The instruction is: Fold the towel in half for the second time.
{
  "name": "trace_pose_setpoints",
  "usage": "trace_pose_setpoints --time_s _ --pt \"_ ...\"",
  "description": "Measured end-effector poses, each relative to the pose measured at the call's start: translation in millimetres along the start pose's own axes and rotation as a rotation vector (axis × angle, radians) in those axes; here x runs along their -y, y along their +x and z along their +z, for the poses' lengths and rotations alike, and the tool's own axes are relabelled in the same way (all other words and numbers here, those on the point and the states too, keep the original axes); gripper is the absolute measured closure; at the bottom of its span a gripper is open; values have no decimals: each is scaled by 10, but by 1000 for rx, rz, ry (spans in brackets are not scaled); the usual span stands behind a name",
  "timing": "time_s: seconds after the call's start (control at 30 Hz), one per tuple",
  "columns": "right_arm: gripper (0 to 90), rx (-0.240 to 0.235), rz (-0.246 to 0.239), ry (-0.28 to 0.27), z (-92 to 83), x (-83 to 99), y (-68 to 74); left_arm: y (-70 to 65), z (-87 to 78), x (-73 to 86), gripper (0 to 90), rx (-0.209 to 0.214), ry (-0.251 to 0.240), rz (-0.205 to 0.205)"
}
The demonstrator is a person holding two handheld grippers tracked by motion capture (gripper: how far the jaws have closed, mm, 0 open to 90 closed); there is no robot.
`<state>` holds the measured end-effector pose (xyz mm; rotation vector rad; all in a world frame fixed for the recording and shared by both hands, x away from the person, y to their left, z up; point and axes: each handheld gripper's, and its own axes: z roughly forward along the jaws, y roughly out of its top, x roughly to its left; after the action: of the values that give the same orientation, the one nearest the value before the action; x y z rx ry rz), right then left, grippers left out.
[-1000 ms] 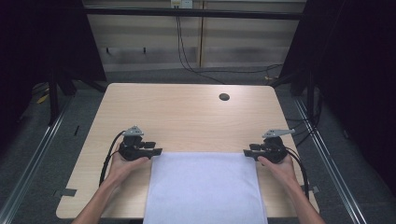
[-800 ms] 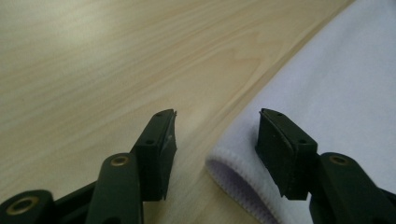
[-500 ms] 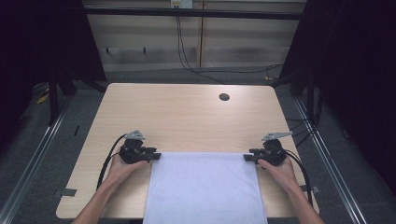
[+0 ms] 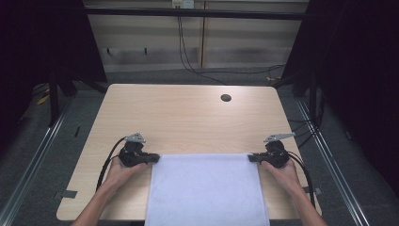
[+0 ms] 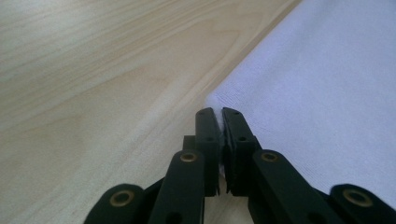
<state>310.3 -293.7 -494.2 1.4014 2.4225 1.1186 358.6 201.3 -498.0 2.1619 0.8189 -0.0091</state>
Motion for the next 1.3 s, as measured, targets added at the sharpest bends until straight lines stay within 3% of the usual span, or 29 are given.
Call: trace_pose_setpoints --time_s 0.3,0.47,0.63,0.77,0.83,0.87,0.93,1.03,1.13,1.2,1.3 --pt "870 -27 6 -129 -199 -248 -6 74 -311 -202 867 -11 -135 -11" --pt "871 -41 -16 -163 -237 -425 -31 102 -343 -347 867 -43 -132 1" --pt "871 -18 -34 -167 -276 -615 -73 146 -434 -551 867 -70 -167 6" --pt "872 -11 -45 -202 -352 -738 -94 191 -493 -699 868 -84 -195 5" --pt "872 -9 -45 -226 -407 -810 -109 220 -562 -775 869 -57 -267 -29" --pt "872 -1 -42 -235 -432 -838 -112 225 -577 -811 870 -58 -277 -29" --pt "873 -2 -40 -250 -467 -896 -114 219 -580 -882 870 -84 -248 2" --pt "874 7 -63 -250 -499 -995 -91 252 -587 -935 870 -89 -245 1" --pt "873 21 -70 -261 -505 -1094 -90 341 -609 -973 870 -88 -259 -31" --pt "873 24 -70 -263 -505 -1166 -101 405 -626 -1005 870 -90 -286 -77" --pt "873 44 -90 -238 -505 -1304 -100 428 -633 -1118 871 -128 -278 -69"
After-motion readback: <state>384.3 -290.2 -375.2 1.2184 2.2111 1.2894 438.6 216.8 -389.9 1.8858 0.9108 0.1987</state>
